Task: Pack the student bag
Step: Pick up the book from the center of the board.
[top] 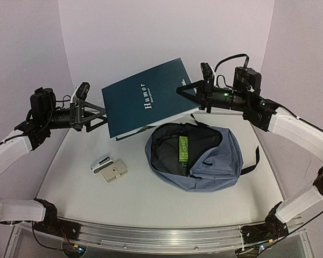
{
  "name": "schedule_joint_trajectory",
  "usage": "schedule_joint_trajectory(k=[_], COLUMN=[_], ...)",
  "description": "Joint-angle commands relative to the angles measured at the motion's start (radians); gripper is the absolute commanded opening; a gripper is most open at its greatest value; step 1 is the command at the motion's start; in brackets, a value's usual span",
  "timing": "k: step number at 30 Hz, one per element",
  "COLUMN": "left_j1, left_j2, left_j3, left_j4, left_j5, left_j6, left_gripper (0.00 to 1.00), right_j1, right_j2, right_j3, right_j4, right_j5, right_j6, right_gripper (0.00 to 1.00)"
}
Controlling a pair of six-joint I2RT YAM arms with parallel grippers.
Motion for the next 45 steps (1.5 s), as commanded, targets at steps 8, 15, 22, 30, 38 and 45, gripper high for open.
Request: schedule_joint_trajectory(k=[8,15,22,30,38,45], left_j1=[-0.071,-0.077,-0.086,-0.091,-0.091,-0.089], left_j2=[0.092,0.133,0.169,0.175,0.165,0.158], left_j3=[0.049,0.056,0.052,0.045,0.012,-0.006], left_j4=[0.284,0.415,0.590,0.638,0.644,0.536], left_j5=[-0.122,-0.104,-0.067,-0.061,-0.089,-0.185], left_j6=[-0.110,-0.196,-0.317,-0.358,-0.405,-0.408], left_gripper=[1.00,1.00,0.92,0.58,0.32,0.19], right_j1=[-0.001,-0.001,-0.001,-0.001,-0.002,-0.038], right_j2=[-0.084,-0.096,-0.073,-0.045,-0.043,-0.035], right_j3=[-0.073,-0.122,-0.151,-0.163,-0.199,-0.222], right_j4=[0.246,0.310,0.366,0.388,0.374,0.326], right_j5=[0.034,0.032,0.038,0.052,0.088,0.112], right_j6=[0.103,0.127,0.140,0.117,0.079,0.027], right_gripper=[0.19,0.19,0.19,0.21,0.40,0.72])
